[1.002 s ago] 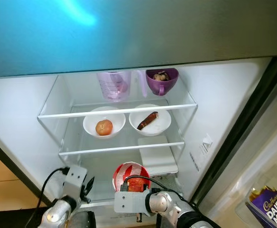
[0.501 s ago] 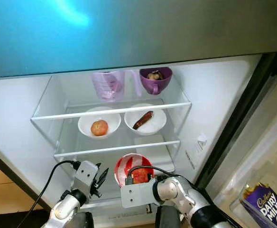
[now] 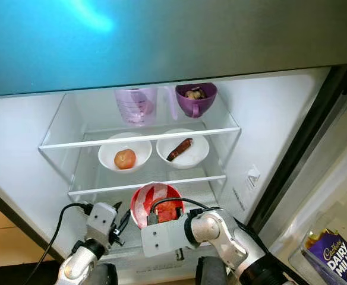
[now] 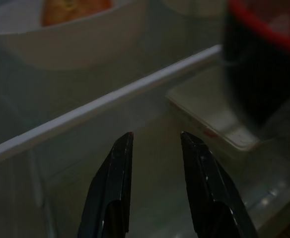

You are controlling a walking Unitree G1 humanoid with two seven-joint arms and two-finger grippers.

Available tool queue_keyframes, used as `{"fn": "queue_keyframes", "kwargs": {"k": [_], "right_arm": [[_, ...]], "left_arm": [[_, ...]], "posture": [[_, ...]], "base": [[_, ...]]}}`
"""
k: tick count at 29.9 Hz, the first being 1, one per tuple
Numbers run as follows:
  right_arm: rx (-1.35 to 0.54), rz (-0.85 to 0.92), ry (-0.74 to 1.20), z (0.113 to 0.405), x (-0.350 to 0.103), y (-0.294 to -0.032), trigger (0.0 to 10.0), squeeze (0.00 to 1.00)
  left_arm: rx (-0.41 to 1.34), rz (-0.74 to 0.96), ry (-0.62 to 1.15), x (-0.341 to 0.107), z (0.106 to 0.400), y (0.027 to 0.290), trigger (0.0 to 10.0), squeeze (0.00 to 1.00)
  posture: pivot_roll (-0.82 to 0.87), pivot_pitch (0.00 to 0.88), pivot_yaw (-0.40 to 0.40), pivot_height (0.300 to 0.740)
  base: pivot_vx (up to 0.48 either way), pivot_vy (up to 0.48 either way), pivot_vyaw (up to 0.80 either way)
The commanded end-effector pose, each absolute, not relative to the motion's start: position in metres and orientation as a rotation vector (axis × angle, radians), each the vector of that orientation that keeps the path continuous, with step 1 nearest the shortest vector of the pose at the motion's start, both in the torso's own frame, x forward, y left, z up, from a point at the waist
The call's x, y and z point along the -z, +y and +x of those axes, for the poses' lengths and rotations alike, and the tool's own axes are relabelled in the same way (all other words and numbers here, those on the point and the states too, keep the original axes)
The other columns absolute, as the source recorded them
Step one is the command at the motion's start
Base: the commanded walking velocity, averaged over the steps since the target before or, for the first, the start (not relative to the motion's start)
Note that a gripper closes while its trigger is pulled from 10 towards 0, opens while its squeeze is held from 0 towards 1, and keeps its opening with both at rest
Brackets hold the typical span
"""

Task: Restocking fridge

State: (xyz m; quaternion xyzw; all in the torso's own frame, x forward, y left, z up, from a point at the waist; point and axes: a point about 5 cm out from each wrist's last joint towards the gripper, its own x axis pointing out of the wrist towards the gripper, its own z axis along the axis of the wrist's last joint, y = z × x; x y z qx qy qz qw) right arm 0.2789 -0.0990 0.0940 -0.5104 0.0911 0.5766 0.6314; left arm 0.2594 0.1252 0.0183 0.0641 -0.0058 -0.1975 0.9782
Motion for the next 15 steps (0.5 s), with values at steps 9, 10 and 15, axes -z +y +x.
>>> {"fn": "queue_keyframes", "kwargs": {"k": [9,10,15], "right_arm": [[-1.222,-1.259,0.166,0.308,-0.129,-0.095,10.0,0.00],[-1.218,-1.273,0.164,0.311,-0.131,-0.095,10.0,0.00],[-1.213,-1.293,0.175,0.316,-0.131,-0.094,10.0,0.00]], "left_arm": [[0.397,0.075,0.002,-0.017,0.257,0.115,10.0,0.00],[0.400,0.073,0.000,-0.017,0.257,0.113,10.0,0.00],[0.411,0.069,-0.008,-0.019,0.258,0.110,10.0,0.00]], "posture": [[-0.06,0.049,0.023,0.545],[-0.06,0.049,0.022,0.545],[-0.06,0.050,0.021,0.545]], "base": [[0.000,0.000,0.00],[0.000,0.000,0.00],[0.000,0.000,0.00]]}}
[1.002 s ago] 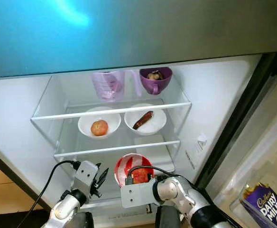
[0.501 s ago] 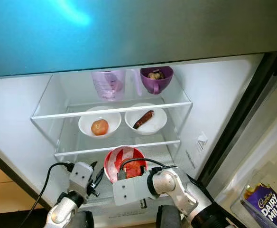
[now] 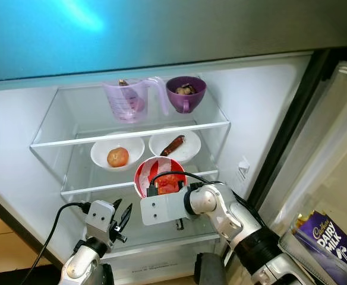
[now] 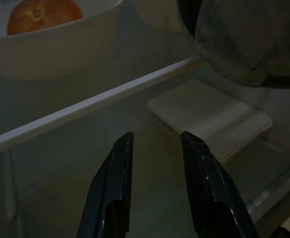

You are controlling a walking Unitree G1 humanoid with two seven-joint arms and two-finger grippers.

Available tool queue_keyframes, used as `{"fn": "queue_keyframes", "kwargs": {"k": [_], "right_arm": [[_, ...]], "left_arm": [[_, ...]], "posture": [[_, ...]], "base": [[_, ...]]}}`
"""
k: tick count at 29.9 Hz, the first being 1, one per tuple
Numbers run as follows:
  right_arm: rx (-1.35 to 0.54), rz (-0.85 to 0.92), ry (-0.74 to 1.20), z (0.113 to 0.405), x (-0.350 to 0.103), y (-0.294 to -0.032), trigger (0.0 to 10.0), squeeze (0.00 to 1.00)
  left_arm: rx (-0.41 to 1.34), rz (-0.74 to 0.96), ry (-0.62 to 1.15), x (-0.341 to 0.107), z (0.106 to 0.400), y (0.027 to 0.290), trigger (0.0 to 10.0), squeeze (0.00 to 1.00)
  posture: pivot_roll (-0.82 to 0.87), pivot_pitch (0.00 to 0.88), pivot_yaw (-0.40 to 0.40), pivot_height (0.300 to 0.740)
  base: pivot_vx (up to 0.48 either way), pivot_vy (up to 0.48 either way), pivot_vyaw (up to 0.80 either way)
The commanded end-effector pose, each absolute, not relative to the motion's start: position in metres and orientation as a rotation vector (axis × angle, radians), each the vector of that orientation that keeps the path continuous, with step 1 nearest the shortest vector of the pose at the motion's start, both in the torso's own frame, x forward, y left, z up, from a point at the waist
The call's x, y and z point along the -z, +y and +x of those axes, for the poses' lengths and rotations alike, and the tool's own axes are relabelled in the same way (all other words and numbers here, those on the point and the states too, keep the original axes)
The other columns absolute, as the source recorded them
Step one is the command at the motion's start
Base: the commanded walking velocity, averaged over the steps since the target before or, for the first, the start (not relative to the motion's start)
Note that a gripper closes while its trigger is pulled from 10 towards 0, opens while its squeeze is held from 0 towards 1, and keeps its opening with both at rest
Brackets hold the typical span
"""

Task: Restocking fridge

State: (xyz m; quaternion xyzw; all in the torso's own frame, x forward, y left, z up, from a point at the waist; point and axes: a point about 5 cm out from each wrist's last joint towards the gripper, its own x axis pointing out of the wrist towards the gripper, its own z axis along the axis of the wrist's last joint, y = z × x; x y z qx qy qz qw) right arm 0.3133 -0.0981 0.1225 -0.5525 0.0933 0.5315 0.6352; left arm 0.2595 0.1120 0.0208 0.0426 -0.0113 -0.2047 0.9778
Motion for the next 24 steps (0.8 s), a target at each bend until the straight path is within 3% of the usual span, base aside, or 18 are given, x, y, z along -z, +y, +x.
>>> {"fn": "queue_keyframes", "kwargs": {"k": [1,8,18,24], "right_arm": [[-1.211,-1.301,0.185,0.319,-0.131,-0.094,10.0,0.00],[-1.179,-1.295,0.224,0.330,-0.125,-0.087,10.0,0.00],[-1.066,-0.979,0.234,0.336,-0.123,-0.065,10.0,0.00],[-0.973,-0.902,0.253,0.346,-0.125,-0.057,10.0,0.00]], "left_arm": [[0.415,0.067,-0.012,-0.020,0.258,0.109,10.0,0.00],[0.412,0.062,-0.018,-0.021,0.257,0.109,10.0,0.00],[0.391,0.066,-0.027,-0.025,0.263,0.114,10.0,0.00],[0.387,0.067,-0.023,-0.024,0.262,0.115,10.0,0.00]], "posture": [[-0.05,0.052,0.018,0.545],[-0.06,0.058,0.016,0.545],[-0.05,0.061,0.012,0.545],[-0.05,0.061,0.011,0.545]], "base": [[0.000,0.000,0.00],[0.000,0.000,0.00],[0.000,0.000,0.00],[0.000,0.000,0.00]]}}
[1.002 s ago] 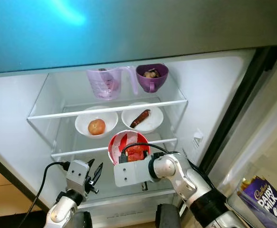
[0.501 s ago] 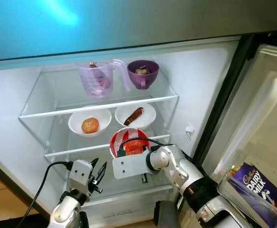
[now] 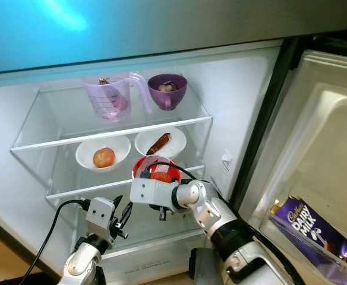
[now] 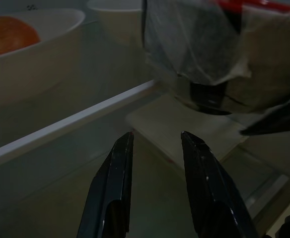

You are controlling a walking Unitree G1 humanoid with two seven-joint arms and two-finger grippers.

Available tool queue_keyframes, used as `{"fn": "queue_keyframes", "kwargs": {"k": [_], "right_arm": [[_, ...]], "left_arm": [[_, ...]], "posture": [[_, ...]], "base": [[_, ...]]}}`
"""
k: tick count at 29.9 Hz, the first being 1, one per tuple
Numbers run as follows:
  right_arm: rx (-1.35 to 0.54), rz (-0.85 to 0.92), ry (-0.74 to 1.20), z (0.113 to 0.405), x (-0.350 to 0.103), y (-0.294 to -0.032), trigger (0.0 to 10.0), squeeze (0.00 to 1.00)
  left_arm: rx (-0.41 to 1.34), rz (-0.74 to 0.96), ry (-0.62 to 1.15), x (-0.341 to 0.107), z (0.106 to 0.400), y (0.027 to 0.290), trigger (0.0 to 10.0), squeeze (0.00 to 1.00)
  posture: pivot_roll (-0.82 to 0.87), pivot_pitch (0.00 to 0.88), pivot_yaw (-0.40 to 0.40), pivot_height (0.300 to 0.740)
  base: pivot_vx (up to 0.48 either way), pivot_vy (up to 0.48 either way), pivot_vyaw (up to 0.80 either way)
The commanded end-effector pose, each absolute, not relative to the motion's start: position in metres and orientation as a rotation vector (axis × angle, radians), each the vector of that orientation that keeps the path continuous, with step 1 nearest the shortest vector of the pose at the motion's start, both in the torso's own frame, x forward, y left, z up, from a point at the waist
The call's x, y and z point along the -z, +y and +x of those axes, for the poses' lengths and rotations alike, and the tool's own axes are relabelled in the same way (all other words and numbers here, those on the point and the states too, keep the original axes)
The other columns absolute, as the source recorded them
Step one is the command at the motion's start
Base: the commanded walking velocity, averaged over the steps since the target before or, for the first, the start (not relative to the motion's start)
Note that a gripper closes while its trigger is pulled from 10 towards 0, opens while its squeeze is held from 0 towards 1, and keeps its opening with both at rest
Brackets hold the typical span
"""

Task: Restocking fridge

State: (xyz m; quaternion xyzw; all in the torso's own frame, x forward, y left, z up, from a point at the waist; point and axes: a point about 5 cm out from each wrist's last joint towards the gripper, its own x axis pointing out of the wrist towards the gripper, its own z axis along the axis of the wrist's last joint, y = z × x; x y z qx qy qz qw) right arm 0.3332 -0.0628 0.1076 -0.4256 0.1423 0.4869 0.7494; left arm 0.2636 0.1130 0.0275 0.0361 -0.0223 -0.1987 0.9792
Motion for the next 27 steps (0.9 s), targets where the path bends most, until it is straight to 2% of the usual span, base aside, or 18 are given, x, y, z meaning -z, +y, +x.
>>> {"fn": "queue_keyframes", "kwargs": {"k": [1,4,14,22,27], "right_arm": [[-0.951,-0.881,0.267,0.350,-0.126,-0.055,10.0,0.00],[-0.932,-0.858,0.279,0.353,-0.126,-0.052,10.0,0.00],[-0.872,-0.965,0.278,0.363,-0.128,-0.046,10.0,0.00],[-0.908,-0.922,0.238,0.363,-0.133,-0.035,10.0,0.00],[-0.925,-0.835,0.161,0.364,-0.144,-0.029,10.0,0.00]], "left_arm": [[0.387,0.067,-0.023,-0.024,0.261,0.114,10.0,0.00],[0.388,0.066,-0.023,-0.024,0.261,0.113,10.0,0.00],[0.386,0.063,-0.024,-0.025,0.261,0.112,10.0,0.00],[0.385,0.064,-0.022,-0.024,0.260,0.112,10.0,0.00],[0.387,0.064,-0.017,-0.023,0.259,0.112,10.0,0.00]], "posture": [[-0.05,0.060,0.009,0.545],[-0.05,0.060,0.008,0.545],[-0.04,0.057,0.004,0.545],[-0.04,0.063,0.005,0.545],[-0.05,0.068,0.007,0.545]], "base": [[0.000,0.000,0.00],[0.000,0.000,0.00],[0.000,0.000,0.00],[0.000,0.000,0.00],[0.000,0.000,0.00]]}}
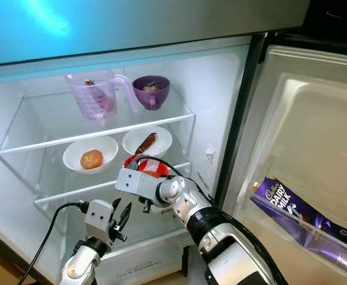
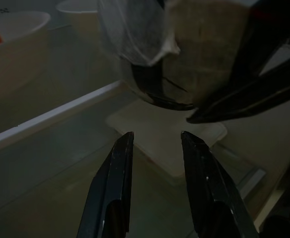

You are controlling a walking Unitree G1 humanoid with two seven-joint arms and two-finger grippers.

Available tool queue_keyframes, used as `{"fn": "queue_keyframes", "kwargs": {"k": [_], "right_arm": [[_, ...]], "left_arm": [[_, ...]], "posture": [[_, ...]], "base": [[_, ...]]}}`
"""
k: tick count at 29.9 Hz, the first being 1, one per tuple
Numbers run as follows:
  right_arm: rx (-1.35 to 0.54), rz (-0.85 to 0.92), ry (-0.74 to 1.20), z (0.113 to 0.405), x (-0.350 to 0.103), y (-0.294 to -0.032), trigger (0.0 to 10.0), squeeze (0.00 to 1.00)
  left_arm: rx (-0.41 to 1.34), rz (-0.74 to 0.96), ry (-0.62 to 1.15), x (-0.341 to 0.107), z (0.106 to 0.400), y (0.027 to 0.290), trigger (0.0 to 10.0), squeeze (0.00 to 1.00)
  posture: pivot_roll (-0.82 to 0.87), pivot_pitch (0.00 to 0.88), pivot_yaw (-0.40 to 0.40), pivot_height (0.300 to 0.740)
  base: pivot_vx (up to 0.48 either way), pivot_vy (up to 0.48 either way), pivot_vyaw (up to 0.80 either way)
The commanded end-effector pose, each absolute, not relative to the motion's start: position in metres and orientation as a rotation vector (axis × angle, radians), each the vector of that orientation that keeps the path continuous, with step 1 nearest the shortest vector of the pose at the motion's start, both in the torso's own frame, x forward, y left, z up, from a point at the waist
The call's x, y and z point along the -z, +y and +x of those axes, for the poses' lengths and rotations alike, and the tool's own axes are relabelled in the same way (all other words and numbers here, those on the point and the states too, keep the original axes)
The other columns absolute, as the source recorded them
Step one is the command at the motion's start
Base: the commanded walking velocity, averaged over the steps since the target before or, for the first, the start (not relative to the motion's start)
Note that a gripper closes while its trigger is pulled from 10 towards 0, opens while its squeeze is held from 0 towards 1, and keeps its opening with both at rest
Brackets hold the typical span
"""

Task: Restocking fridge

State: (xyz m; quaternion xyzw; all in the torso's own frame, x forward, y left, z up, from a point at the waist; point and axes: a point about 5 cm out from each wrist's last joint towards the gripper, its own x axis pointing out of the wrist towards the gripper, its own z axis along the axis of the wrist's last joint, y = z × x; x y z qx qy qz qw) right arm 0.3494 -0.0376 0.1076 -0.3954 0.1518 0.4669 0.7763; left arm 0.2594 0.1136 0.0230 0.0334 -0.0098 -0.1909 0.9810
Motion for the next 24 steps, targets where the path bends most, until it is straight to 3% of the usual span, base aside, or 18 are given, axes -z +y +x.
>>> {"fn": "queue_keyframes", "kwargs": {"k": [1,8,11,19,24], "right_arm": [[-0.920,-0.810,0.146,0.365,-0.148,-0.027,10.0,0.00],[-0.882,-0.756,0.094,0.371,-0.159,-0.024,10.0,0.00],[-0.806,-0.792,0.071,0.378,-0.164,-0.027,10.0,0.00],[-0.850,-0.972,0.104,0.376,-0.151,-0.028,10.0,0.00],[-0.865,-0.965,0.091,0.376,-0.153,-0.027,10.0,0.00]], "left_arm": [[0.387,0.064,-0.017,-0.023,0.259,0.112,10.0,0.00],[0.391,0.065,-0.018,-0.024,0.259,0.111,10.0,0.00],[0.393,0.065,-0.017,-0.024,0.259,0.111,10.0,0.00],[0.397,0.065,-0.016,-0.024,0.258,0.110,10.0,0.00],[0.397,0.065,-0.016,-0.024,0.258,0.110,10.0,0.00]], "posture": [[-0.04,0.070,0.007,0.545],[-0.04,0.069,0.008,0.545],[-0.04,0.072,0.011,0.545],[-0.03,0.076,0.008,0.545],[-0.03,0.078,0.010,0.545]], "base": [[0.000,0.000,0.00],[0.000,0.000,0.00],[0.000,0.000,0.00],[0.000,0.000,0.00],[0.000,0.000,0.00]]}}
